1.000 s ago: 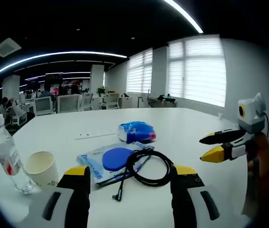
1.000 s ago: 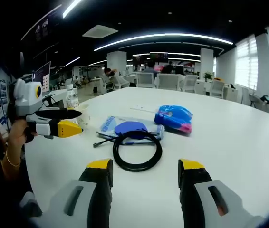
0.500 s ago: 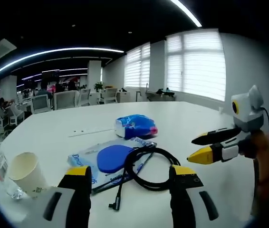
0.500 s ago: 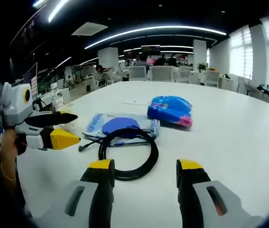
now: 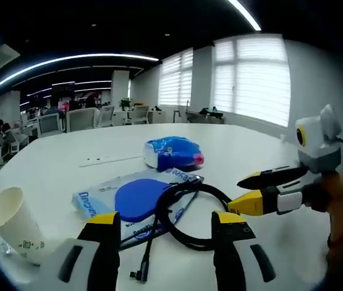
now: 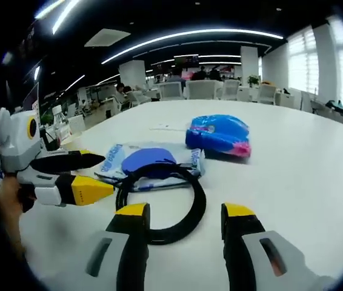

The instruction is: Arrange the tabletop items into an orderly group along one side of the table until the central work area is clear of visible clutter.

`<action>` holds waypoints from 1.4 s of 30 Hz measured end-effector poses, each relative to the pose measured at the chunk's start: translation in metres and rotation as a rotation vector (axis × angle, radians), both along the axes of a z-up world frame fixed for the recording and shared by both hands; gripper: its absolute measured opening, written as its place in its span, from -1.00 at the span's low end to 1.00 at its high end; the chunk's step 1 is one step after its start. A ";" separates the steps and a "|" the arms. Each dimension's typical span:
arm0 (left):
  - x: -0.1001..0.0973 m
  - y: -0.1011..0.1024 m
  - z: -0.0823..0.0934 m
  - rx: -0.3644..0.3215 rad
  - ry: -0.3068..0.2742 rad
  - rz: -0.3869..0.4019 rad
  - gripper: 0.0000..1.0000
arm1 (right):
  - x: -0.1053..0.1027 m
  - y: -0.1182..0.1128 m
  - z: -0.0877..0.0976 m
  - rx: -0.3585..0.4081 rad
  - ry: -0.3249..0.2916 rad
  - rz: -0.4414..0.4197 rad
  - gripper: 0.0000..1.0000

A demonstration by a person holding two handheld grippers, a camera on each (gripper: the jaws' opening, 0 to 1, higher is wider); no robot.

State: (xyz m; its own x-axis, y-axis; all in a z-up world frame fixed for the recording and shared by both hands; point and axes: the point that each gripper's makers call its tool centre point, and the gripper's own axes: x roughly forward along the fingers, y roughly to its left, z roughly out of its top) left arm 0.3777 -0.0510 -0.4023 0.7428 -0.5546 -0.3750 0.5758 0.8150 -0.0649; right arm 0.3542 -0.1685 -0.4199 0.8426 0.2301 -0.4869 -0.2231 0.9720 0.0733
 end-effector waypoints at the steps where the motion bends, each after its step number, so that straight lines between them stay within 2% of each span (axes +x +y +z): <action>1: 0.001 -0.001 -0.002 0.002 0.006 0.001 0.17 | 0.002 0.001 -0.004 -0.003 0.005 -0.005 -0.14; 8: 0.005 -0.003 -0.013 0.007 0.019 0.003 0.03 | 0.002 0.006 -0.026 -0.019 0.071 -0.010 -0.23; 19: 0.005 -0.013 -0.027 0.020 0.041 -0.029 -0.09 | 0.005 -0.006 -0.027 0.007 0.050 -0.078 -0.31; 24: 0.004 -0.016 -0.031 0.065 0.018 -0.046 -0.09 | 0.008 -0.007 -0.031 -0.074 0.021 -0.093 -0.42; 26: 0.005 -0.018 -0.033 0.063 0.015 -0.050 -0.09 | 0.008 -0.006 -0.032 -0.102 0.010 -0.089 -0.47; 31: 0.006 -0.018 -0.033 0.041 0.007 -0.029 -0.11 | 0.007 -0.004 -0.031 -0.099 -0.003 -0.097 -0.57; 40: 0.009 -0.021 -0.033 0.013 -0.023 -0.009 -0.13 | 0.007 0.000 -0.028 -0.092 -0.012 -0.102 -0.59; 42: 0.009 -0.021 -0.033 0.010 -0.021 -0.006 -0.18 | 0.007 -0.001 -0.028 -0.092 -0.014 -0.105 -0.59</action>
